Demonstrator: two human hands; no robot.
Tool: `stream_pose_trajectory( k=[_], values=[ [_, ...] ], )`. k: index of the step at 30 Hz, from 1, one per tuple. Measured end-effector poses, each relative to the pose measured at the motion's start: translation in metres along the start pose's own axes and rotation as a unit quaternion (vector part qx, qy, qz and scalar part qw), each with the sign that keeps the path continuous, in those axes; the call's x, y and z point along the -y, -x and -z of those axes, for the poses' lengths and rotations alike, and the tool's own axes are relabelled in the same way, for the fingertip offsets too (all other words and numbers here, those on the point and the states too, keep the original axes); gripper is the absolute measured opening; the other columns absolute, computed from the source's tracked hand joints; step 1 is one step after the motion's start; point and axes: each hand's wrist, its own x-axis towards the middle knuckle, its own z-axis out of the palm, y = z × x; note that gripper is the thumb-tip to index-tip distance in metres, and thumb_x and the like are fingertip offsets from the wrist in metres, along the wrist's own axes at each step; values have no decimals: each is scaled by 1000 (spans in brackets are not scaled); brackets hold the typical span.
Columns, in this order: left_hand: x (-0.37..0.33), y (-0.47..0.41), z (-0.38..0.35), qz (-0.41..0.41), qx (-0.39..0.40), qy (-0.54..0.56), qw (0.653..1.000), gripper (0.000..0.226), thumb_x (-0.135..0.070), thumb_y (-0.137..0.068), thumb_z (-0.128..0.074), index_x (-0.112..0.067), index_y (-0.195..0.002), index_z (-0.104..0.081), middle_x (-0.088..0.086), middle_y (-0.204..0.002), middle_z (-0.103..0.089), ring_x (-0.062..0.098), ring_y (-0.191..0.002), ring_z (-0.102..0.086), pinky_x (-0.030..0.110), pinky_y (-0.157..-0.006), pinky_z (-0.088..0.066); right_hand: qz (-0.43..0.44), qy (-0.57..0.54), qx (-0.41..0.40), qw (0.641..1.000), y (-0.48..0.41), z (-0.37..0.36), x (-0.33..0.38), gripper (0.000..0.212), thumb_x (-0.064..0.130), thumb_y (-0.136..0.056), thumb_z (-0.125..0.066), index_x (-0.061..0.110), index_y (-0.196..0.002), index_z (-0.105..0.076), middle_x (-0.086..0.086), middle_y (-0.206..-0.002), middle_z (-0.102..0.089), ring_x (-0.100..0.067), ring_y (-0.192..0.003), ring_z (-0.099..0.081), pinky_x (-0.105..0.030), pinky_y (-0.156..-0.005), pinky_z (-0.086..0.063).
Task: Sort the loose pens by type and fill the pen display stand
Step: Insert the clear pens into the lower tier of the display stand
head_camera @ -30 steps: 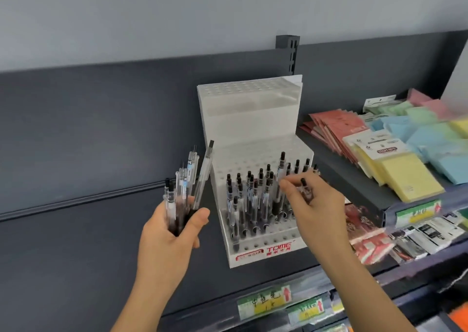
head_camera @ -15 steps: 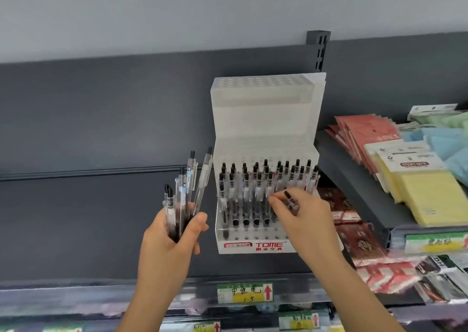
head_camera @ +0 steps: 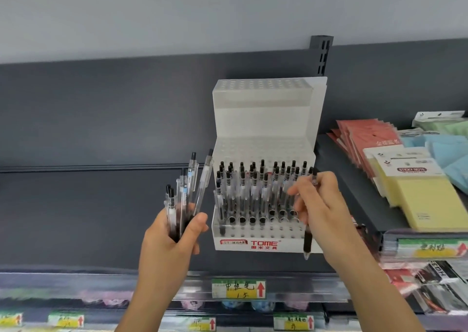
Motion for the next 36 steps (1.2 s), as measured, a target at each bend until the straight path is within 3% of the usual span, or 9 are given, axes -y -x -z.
stream_pose_trajectory(
  k=[4, 6, 8, 13, 17, 20, 27, 31, 36],
  values=[
    [2, -4, 0, 2, 5, 6, 1000, 11, -29, -82, -62, -20, -88, -59, -10, -58, -66, 3, -43, -52, 13, -49, -43, 33, -75, -41, 996, 2, 4, 8, 40, 47, -83, -36, 17, -92, -61, 7, -86, -67, 0, -75, -62, -18, -71, -50],
    [4, -7, 0, 2, 8, 9, 1000, 15, -31, -81, -62, -19, -89, -59, -10, -58, -66, 3, -43, -53, 16, -50, -42, 49, -60, -79, 994, 2, 5, 13, 37, 51, -82, -35, 28, -89, -63, 16, -90, -66, 7, -85, -60, -14, -79, -44],
    [5, -11, 1, 5, 11, 14, 1000, 12, -29, -82, -62, -20, -89, -59, -11, -57, -66, 3, -43, -53, 13, -50, -43, 69, -9, -116, 991, 1, 6, 18, 36, 53, -84, -33, 34, -91, -62, 16, -89, -60, 9, -80, -54, -9, -73, -38],
    [7, -21, 3, 3, 28, 21, 999, 10, -27, -84, -62, -18, -89, -60, -13, -55, -64, 2, -45, -54, 6, -47, -41, 90, -1, -135, 987, -1, 3, 20, 28, 42, -92, -39, 27, -96, -63, 5, -60, -49, -5, -53, -47, -19, -52, -43],
    [9, -27, 4, 7, 41, 22, 999, 14, -29, -84, -61, -17, -90, -60, -13, -53, -63, 1, -43, -52, 6, -46, -40, 104, 44, -132, 985, -3, -4, 11, 15, 22, -97, -44, 21, -96, -58, -5, -69, -56, -6, -55, -53, -15, -55, -45],
    [10, -31, 5, 6, 48, 27, 998, 12, -28, -84, -62, -18, -90, -59, -13, -54, -64, 1, -43, -52, 6, -45, -39, 113, 96, -121, 982, -4, -7, 9, 15, 17, -96, -44, 28, -93, -53, -7, -82, -55, -10, -62, -54, -13, -58, -45],
    [14, -37, 4, 3, 58, 40, 997, 8, -24, -84, -63, -20, -90, -58, -11, -60, -67, 3, -43, -51, 7, -46, -41, 57, 179, -73, 979, -9, -14, 6, 21, 17, -93, -53, 23, -113, -51, 1, -94, -58, -15, -83, -58, -34, -82, -51],
    [16, -37, 4, 7, 59, 36, 998, 9, -25, -84, -63, -19, -89, -59, -11, -55, -64, 2, -43, -51, 8, -46, -40, 51, 128, -127, 982, -8, -18, 6, 24, 17, -81, -70, 25, -90, -50, 9, -81, -61, -8, -74, -62, -34, -73, -55],
    [18, -36, 6, 17, 58, 36, 998, 7, -26, -84, -62, -22, -89, -58, -10, -59, -67, 2, -42, -50, 11, -47, -42, 43, 110, -141, 983, -8, -22, 0, 12, 19, -77, -74, 26, -76, -65, 10, -71, -67, -6, -68, -63, -27, -70, -55]
  ],
)
